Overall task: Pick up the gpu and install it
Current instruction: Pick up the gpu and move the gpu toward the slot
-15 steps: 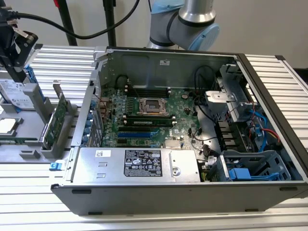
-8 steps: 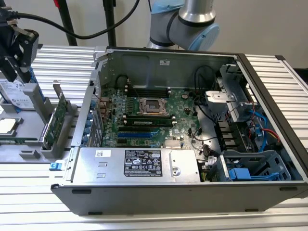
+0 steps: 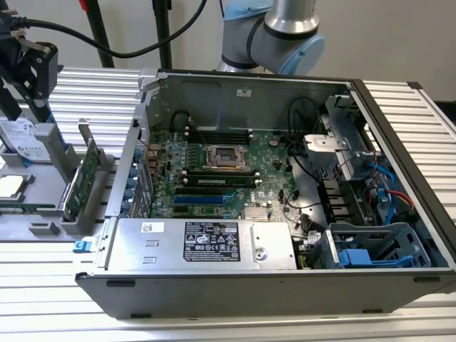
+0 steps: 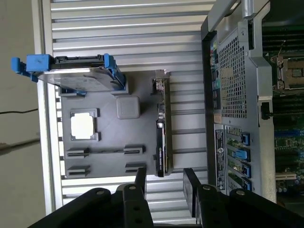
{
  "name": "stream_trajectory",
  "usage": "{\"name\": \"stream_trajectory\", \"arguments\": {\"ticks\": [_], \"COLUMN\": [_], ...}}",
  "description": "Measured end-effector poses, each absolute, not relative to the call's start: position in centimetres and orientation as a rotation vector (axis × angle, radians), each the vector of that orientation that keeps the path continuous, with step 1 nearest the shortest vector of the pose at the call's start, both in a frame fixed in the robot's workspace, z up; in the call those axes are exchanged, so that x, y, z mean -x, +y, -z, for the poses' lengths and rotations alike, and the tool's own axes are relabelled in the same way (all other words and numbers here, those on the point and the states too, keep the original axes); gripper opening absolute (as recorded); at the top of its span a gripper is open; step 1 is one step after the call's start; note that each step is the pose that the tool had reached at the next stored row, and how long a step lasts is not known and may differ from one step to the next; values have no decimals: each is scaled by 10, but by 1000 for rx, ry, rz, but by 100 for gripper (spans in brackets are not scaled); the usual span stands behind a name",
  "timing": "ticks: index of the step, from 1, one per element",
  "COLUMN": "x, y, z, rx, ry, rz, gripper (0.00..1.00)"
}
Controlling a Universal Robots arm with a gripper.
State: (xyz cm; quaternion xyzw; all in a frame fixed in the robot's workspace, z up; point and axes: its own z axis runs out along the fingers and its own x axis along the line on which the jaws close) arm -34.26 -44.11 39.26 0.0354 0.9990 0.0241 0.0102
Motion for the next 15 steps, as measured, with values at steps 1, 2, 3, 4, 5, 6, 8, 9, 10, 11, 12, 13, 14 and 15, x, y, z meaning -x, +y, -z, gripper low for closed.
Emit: {"name": "stream_trajectory", "arguments": {"ticks": [1,2,3,4,5,6,8,9,10,11,12,13,14,15], "x": [343,343,343,343,343,342,342,341,341,340,339,339,339,338], "y": [-441,-441,-441,-441,-441,-441,-441,-441,-441,-441,-441,-441,-441,-441], "z": [-393,-393,-392,-392,-391,-391,-390,-390,-389,-389,-388,-388,-387,-387], "rx": [-110,-110,-110,-110,-110,-110,-110,-110,-110,-110,-110,-110,-111,-111], "ry": [3118,3118,3118,3118,3118,3118,3118,3118,3118,3118,3118,3118,3118,3118], "rz": [-75,-75,-75,-75,-75,-75,-75,-75,-75,-75,-75,-75,-75,-75], "gripper": [100,100,100,100,100,100,100,100,100,100,100,100,100,100]}}
